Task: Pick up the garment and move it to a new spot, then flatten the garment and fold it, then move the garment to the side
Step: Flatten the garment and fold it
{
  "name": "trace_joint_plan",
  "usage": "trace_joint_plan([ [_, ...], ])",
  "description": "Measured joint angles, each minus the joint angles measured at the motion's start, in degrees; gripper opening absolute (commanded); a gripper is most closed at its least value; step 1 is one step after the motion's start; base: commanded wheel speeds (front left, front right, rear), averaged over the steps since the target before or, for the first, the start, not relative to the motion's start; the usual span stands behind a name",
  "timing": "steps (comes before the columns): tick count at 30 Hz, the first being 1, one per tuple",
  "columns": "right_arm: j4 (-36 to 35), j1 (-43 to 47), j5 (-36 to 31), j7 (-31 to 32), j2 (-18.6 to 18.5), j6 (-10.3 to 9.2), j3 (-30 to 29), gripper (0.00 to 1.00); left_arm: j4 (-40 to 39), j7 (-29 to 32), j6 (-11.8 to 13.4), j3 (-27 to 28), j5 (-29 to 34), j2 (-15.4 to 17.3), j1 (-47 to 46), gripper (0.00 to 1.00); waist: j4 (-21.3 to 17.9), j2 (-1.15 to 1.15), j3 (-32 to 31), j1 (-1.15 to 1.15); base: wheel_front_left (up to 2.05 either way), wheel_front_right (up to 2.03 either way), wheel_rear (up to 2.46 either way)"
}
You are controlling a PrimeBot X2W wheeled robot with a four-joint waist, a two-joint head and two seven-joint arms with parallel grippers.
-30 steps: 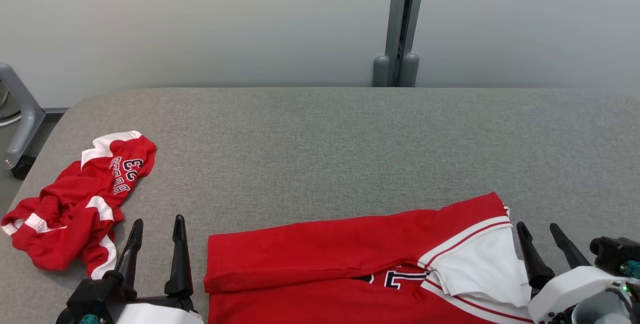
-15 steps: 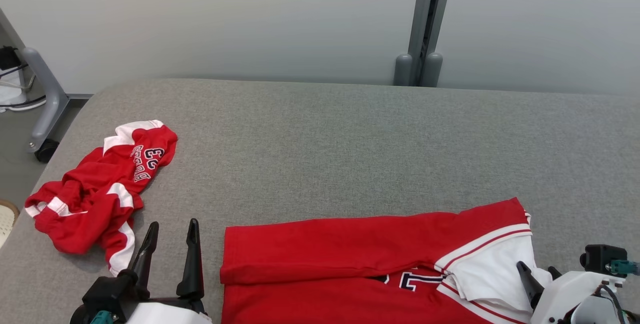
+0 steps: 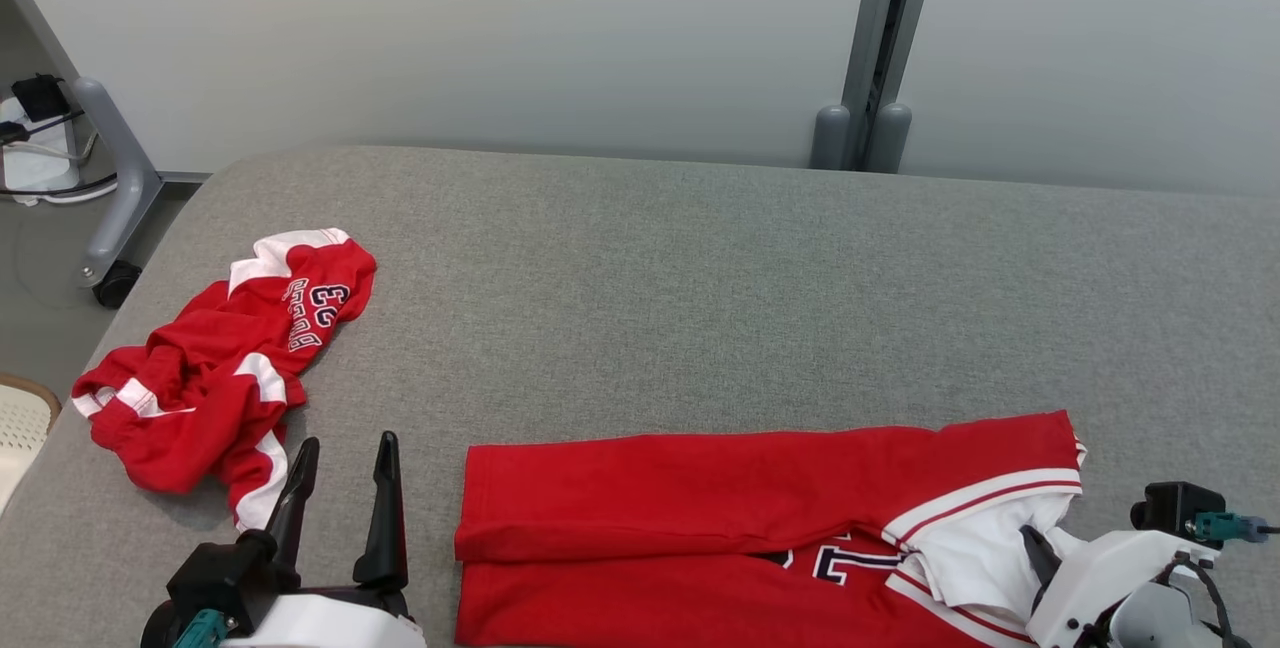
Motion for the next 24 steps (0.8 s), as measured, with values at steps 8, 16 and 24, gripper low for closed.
trace_joint_plan([
  [8,0.2,-0.1,1.3,-3.7,-0.8,0.09,1.0,0.0,0.6,0.0,-0.7,0.5,0.4,-0.7,-0.1,1.0,-0.6,0.0,-0.2,0.0,0.0,0.0,0.0],
  [16,0.9,-1.3,2.9,-5.3,-4.4,0.09,0.3,0.0,0.6,0.0,-1.6,1.2,1.0,-1.3,-0.1,1.0,-1.8,0.0,-0.5,0.0,0.0,0.0,0.0],
  [24,4.8,-2.6,2.5,-8.6,-8.4,0.09,-2.7,0.0,1.0,0.0,-2.5,1.5,1.5,-1.8,-0.1,1.0,-2.5,0.0,-0.9,0.0,0.0,0.0,0.0],
])
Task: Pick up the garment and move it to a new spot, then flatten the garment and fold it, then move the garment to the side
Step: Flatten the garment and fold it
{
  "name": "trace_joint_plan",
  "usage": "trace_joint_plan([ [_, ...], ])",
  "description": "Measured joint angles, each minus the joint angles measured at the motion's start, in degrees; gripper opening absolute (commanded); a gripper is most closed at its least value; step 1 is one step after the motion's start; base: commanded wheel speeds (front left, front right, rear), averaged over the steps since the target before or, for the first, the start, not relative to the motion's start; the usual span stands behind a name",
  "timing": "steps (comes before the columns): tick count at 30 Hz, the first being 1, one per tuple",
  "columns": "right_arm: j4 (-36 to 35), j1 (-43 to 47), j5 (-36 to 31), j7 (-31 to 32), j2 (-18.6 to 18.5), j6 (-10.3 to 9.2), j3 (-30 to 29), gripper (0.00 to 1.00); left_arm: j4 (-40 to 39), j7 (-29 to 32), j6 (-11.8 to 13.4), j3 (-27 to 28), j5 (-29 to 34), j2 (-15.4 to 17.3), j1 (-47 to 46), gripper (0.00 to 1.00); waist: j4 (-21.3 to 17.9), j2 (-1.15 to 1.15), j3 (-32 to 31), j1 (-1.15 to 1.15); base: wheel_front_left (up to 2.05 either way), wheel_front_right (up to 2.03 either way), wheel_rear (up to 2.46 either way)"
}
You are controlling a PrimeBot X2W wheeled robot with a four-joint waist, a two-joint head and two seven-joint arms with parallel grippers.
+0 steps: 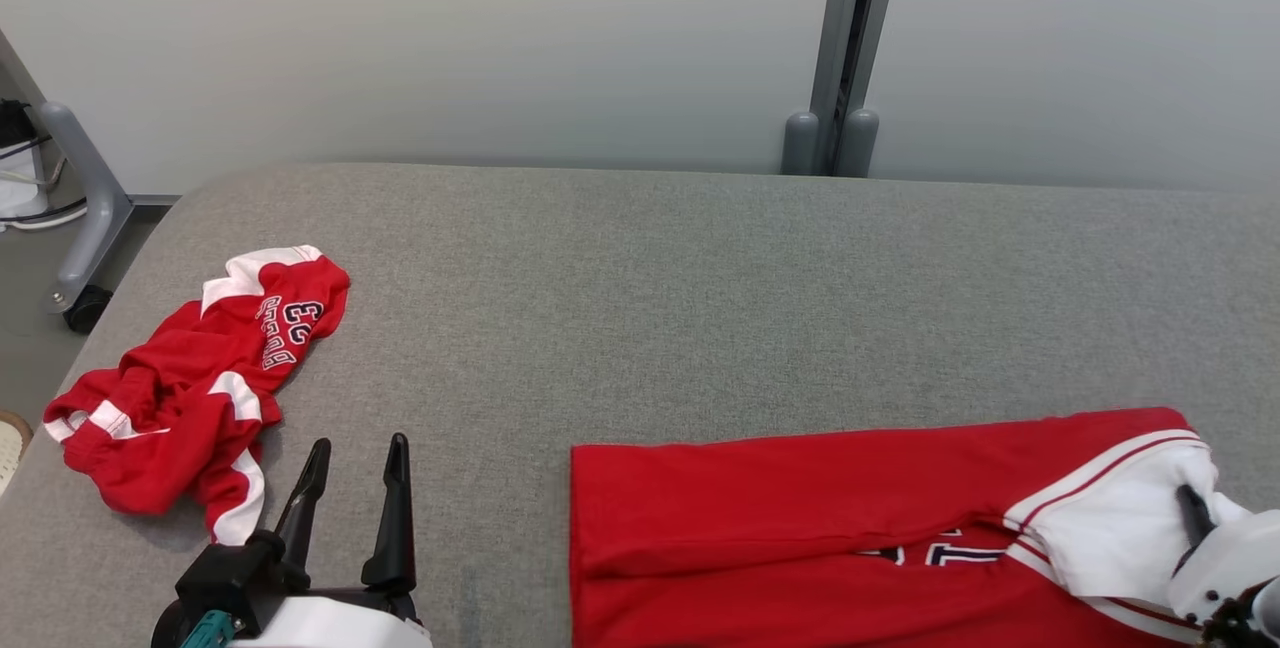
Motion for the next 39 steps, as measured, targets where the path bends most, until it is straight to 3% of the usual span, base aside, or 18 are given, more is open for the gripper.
trace_joint_plan([
  [9,1.8,-2.9,-3.6,-4.3,-0.5,-0.01,-1.4,0.0,0.4,0.0,-0.5,0.5,0.5,-0.3,0.0,1.0,-0.1,0.0,0.0,0.0,0.0,0.0,0.0],
  [18,-7.6,-3.5,-10.0,-6.1,2.5,-0.01,0.4,0.0,0.8,0.0,-0.8,0.9,1.2,-0.5,0.1,1.0,-0.4,0.0,-0.9,0.0,0.0,0.0,0.0],
  [29,-29.0,3.8,-17.1,4.9,11.0,-0.01,3.4,0.0,-0.4,0.0,-1.1,0.9,3.0,-1.2,0.6,1.0,1.5,0.0,-1.8,0.0,0.0,0.0,0.0],
  [39,-32.5,7.2,-17.9,11.0,15.3,-0.01,6.5,0.0,-2.0,0.0,-1.2,-0.3,6.8,-1.4,0.6,1.0,5.7,0.0,-1.6,0.0,0.0,0.0,0.0],
])
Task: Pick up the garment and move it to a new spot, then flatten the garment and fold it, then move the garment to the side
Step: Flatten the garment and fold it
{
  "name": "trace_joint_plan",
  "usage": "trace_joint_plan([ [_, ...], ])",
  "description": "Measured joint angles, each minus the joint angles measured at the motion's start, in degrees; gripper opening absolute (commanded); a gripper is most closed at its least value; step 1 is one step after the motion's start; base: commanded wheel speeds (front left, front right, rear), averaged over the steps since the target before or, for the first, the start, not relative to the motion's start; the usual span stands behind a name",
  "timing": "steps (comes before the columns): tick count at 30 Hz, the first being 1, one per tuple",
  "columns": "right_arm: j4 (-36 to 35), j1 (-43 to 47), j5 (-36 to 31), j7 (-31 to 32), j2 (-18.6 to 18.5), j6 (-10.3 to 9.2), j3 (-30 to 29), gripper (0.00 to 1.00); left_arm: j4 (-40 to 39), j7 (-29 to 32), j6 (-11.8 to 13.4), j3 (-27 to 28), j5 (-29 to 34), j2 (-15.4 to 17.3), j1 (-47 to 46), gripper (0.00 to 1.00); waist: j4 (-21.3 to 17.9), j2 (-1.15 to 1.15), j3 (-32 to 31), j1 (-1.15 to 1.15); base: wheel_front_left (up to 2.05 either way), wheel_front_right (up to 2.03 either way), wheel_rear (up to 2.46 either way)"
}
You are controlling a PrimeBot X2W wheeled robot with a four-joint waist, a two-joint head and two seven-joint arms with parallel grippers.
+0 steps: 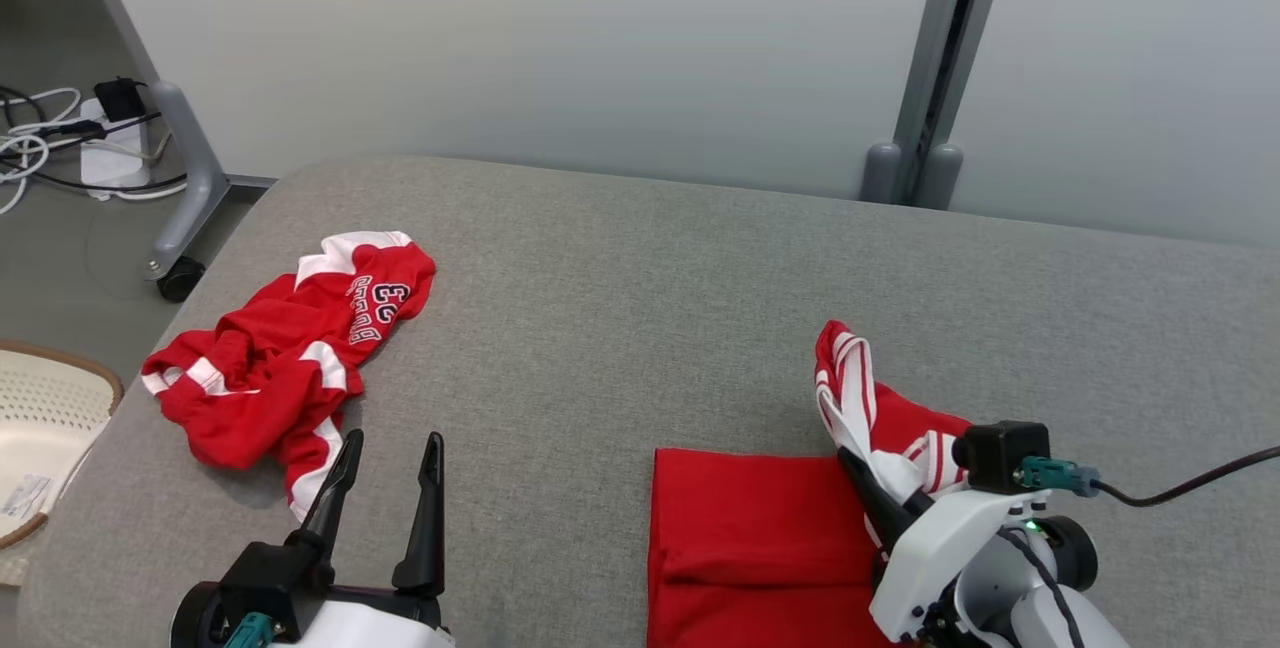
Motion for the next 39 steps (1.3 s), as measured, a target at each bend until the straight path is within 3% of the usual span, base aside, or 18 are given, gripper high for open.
trace_joint_plan([
  [13,8.4,-2.9,6.4,-2.6,1.3,0.0,8.8,0.0,1.1,0.0,-0.9,-1.6,-0.2,-0.2,-1.2,1.0,5.9,0.0,0.8,0.0,0.0,0.0,0.0],
  [23,16.6,-8.3,12.6,-7.3,1.4,0.0,15.9,0.0,2.2,0.0,-1.3,-1.5,-0.1,-0.2,-2.2,1.0,7.4,0.0,1.8,0.0,0.0,0.0,0.0],
  [25,17.8,-8.9,13.8,-7.9,1.4,-0.01,17.3,0.49,2.3,0.0,-1.3,-1.4,-0.1,-0.2,-2.3,1.0,7.2,0.0,1.8,0.0,0.0,0.0,0.0],
  [26,18.1,-9.3,14.5,-8.3,1.4,0.0,18.1,1.0,2.4,0.0,-1.3,-1.3,-0.1,-0.2,-2.3,1.0,7.1,0.0,1.7,0.0,0.0,0.0,0.0],
  [34,15.0,-11.4,21.1,-13.6,1.4,-0.01,20.5,1.0,2.7,0.0,-1.3,-0.9,-0.4,-0.2,-2.2,1.0,4.6,0.0,1.0,0.0,0.0,0.0,0.0],
  [39,11.9,-13.1,20.7,-17.0,0.3,0.0,16.4,1.0,2.4,0.0,-1.1,-0.6,-0.6,-0.2,-2.0,1.0,2.8,0.0,0.5,0.0,0.0,0.0,0.0],
])
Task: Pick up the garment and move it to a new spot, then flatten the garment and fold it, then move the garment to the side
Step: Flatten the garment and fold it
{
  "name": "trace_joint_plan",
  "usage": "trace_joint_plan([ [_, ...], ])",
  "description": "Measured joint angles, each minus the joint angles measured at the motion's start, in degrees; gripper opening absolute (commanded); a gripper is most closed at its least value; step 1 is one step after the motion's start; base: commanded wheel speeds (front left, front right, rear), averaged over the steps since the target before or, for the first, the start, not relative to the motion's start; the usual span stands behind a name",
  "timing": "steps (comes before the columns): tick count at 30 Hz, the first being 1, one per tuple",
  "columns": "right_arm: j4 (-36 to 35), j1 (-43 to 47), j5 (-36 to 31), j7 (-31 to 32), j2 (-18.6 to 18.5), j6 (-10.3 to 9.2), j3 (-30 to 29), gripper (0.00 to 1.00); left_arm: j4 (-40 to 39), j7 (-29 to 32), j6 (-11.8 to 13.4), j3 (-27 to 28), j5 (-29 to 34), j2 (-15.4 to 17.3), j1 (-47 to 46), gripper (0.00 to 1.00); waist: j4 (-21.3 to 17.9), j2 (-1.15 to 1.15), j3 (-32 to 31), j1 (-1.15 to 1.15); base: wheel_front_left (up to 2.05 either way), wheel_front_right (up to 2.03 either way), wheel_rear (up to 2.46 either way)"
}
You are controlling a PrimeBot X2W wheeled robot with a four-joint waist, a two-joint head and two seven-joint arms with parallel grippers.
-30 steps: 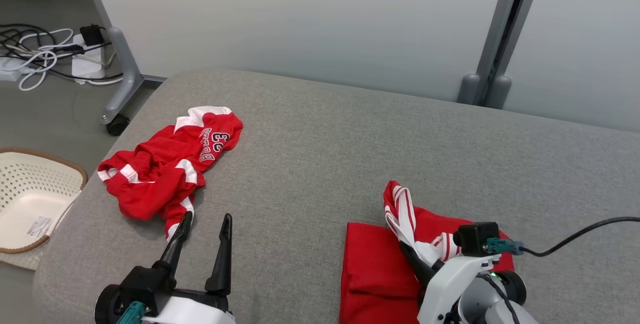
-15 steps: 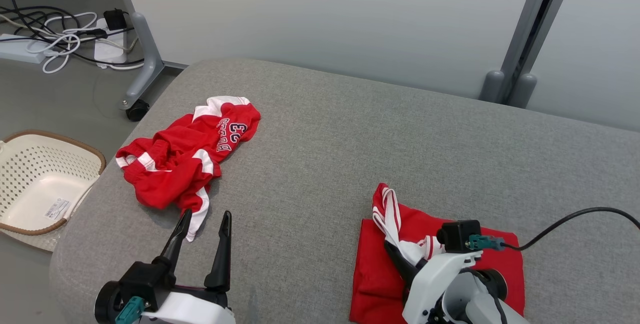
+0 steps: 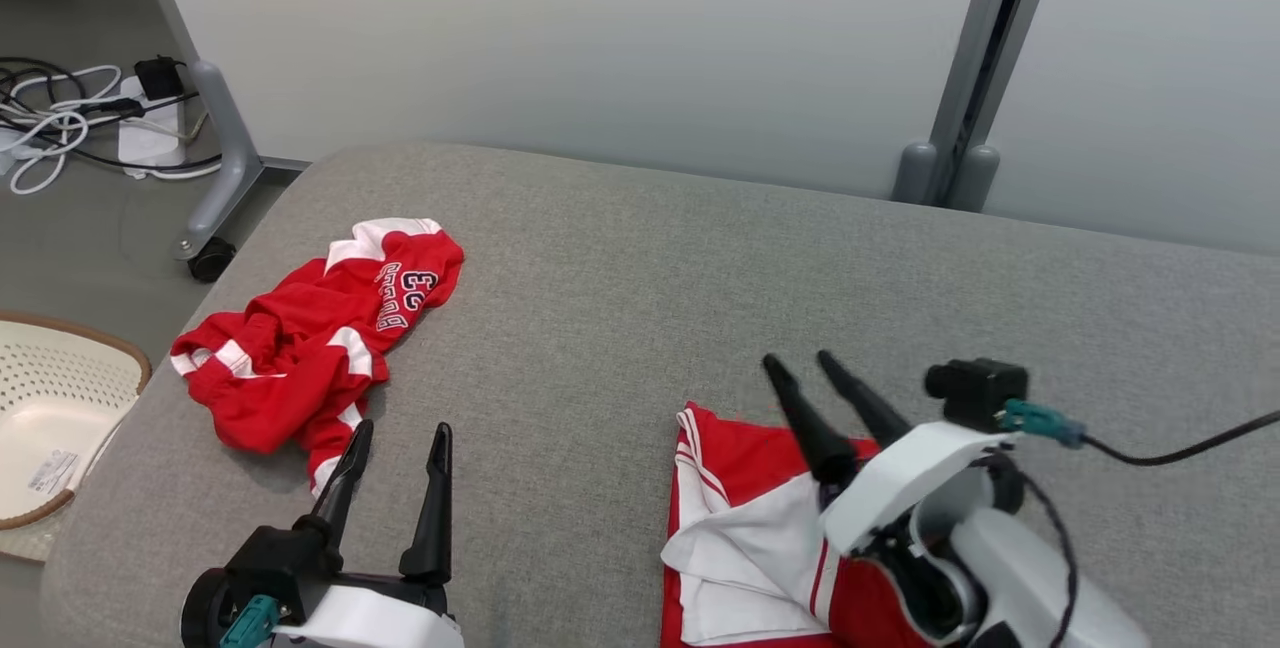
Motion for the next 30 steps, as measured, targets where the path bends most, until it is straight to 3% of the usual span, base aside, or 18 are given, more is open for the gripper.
trace_joint_plan([
  [10,-0.1,3.0,-8.9,-1.4,-11.0,-0.01,-16.8,1.0,-0.5,0.0,0.3,-0.1,-0.5,0.0,0.9,1.0,-1.1,0.0,-0.6,0.0,0.0,0.0,0.0],
  [16,0.9,5.2,-14.5,-2.2,-9.7,0.0,-22.2,1.0,-0.8,0.0,0.3,-0.1,-0.6,0.0,0.9,1.0,-1.0,0.0,-0.3,0.0,0.0,0.0,0.0],
  [17,1.2,5.5,-15.6,-2.1,-9.1,0.0,-22.5,0.73,-0.8,0.0,0.3,-0.1,-0.6,0.0,0.9,1.0,-1.0,0.0,-0.3,0.0,0.0,0.0,0.0],
  [19,1.6,5.9,-17.0,-1.6,-8.3,0.0,-23.0,0.0,-0.8,0.0,0.3,-0.1,-0.6,0.0,0.9,1.0,-0.9,0.0,-0.2,0.0,0.0,0.0,0.0],
  [25,6.5,7.3,-17.5,4.5,-5.2,0.0,-20.1,0.0,-0.8,0.0,0.3,-0.4,-0.6,0.0,0.8,1.0,-0.3,0.0,0.0,0.0,0.0,0.0,0.0],
  [30,9.0,7.6,-13.4,6.9,-2.9,0.0,-16.4,0.0,-0.6,0.0,0.2,-0.5,-0.6,0.0,0.5,1.0,0.9,0.0,0.1,0.0,0.0,0.0,0.0],
])
